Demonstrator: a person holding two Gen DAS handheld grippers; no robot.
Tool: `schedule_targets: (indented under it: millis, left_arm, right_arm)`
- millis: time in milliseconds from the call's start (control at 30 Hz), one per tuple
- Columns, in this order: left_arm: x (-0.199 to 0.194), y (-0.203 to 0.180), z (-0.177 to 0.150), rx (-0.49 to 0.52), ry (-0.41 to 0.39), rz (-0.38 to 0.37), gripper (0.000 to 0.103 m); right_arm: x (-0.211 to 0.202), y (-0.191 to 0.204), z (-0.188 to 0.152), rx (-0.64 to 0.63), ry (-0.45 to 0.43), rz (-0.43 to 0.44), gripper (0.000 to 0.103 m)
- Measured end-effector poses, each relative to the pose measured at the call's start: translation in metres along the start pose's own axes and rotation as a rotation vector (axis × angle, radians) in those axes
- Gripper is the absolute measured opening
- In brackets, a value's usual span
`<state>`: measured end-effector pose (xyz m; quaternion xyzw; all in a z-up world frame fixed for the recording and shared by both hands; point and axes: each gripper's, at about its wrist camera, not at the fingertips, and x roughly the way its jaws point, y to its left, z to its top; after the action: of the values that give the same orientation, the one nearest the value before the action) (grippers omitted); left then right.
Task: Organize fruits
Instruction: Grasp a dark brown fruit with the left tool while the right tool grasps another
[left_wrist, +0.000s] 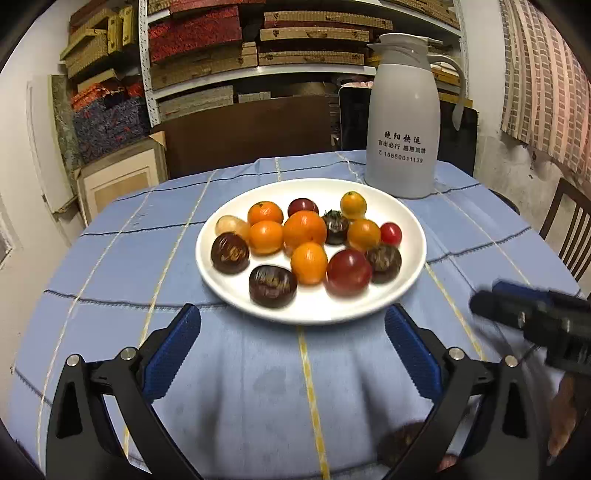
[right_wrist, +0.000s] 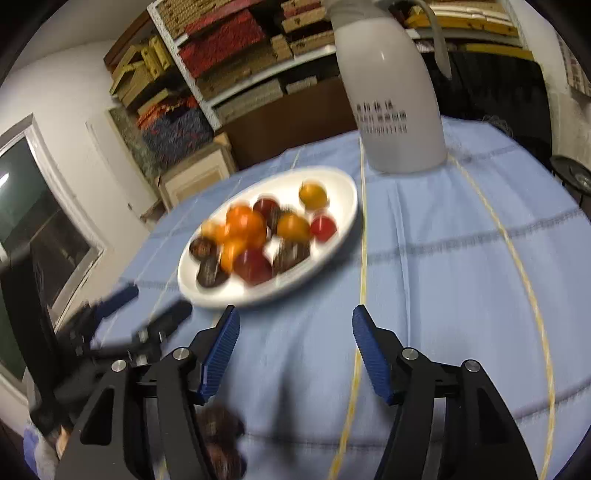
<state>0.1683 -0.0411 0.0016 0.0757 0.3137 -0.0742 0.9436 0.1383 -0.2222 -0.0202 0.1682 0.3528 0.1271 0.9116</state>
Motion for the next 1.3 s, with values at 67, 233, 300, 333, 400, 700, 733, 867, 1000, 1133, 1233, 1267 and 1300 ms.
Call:
schedule_targets:
  millis: [67, 233, 300, 333, 400, 700, 733, 867, 1000, 1133, 1233, 1267, 1300]
  left_arm:
    - [-0.008, 0.0, -0.006, 0.003, -0.005, 0.007, 0.098]
    - [-0.031, 0.005, -0.02, 0.004, -0.024, 0.053, 0.098]
    - [-0.038, 0.01, -0.024, -0.011, -0.026, 0.06, 0.098]
    - [-0.042, 0.013, -0.026, -0.024, -0.028, 0.061, 0.098]
    - [-0.046, 0.018, -0.027, -0.042, -0.033, 0.061, 0.098]
    - [-0.048, 0.03, -0.03, -0.086, -0.019, 0.064, 0.098]
    - [-0.047, 0.029, -0.03, -0.084, -0.017, 0.064, 0.098]
    - [-0.046, 0.025, -0.028, -0.067, -0.011, 0.068, 0.098]
    - [-0.045, 0.022, -0.028, -0.053, -0.009, 0.069, 0.098]
    - [-0.043, 0.02, -0.028, -0.045, 0.001, 0.056, 0.098]
    - [-0.042, 0.016, -0.029, -0.027, 0.008, 0.046, 0.098]
    - [-0.042, 0.014, -0.029, -0.02, 0.009, 0.044, 0.098]
    - [-0.041, 0.012, -0.03, -0.011, 0.011, 0.044, 0.098]
  right_arm:
    - [-0.008, 0.004, -0.016, -0.016, 0.016, 0.011, 0.069]
    - [-0.028, 0.017, -0.051, -0.07, 0.032, 0.036, 0.079]
    - [-0.031, 0.023, -0.063, -0.092, 0.051, 0.041, 0.079]
    - [-0.032, 0.025, -0.067, -0.1, 0.06, 0.045, 0.079]
    - [-0.036, 0.031, -0.074, -0.114, 0.076, 0.075, 0.08]
    - [-0.025, 0.058, -0.086, -0.211, 0.159, 0.083, 0.073]
    - [-0.024, 0.058, -0.086, -0.209, 0.167, 0.079, 0.066]
    - [-0.015, 0.054, -0.086, -0.185, 0.206, 0.086, 0.046]
    - [-0.01, 0.061, -0.089, -0.219, 0.22, 0.075, 0.043]
    - [-0.008, 0.068, -0.089, -0.241, 0.219, 0.059, 0.042]
    - [-0.005, 0.069, -0.087, -0.239, 0.219, 0.055, 0.041]
    - [-0.005, 0.069, -0.087, -0.24, 0.219, 0.055, 0.041]
    - [-0.006, 0.069, -0.088, -0.241, 0.217, 0.056, 0.041]
